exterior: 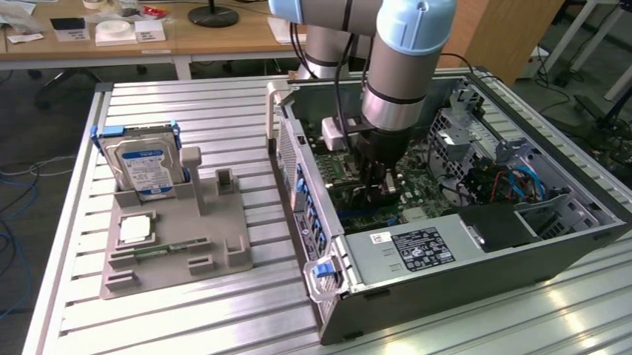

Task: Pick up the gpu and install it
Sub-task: 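Insert the gpu into the slot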

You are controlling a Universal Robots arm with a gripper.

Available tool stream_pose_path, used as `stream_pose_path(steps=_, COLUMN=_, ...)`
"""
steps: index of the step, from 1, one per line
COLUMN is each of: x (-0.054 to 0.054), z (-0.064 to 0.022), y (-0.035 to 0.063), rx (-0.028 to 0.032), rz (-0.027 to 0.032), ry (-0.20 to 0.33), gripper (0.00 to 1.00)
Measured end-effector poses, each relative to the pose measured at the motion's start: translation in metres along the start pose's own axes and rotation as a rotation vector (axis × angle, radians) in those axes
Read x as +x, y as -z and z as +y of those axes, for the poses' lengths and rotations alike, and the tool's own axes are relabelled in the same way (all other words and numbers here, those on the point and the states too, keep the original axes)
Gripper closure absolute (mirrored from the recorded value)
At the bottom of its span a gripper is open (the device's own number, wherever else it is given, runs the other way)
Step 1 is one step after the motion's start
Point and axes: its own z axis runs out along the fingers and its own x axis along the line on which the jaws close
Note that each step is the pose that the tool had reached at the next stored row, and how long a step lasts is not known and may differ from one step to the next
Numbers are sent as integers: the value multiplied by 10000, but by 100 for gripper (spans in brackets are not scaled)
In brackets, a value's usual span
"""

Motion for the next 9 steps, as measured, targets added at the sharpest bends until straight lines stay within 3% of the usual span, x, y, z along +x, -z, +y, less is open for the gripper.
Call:
stream_pose_path(steps=4, x=0, z=0, y=-21, rx=-35, rz=4, ry=2, gripper=72)
stream_pose_path(steps=9, x=0, z=1, y=-24, rx=-34, rz=0, ry=2, gripper=72)
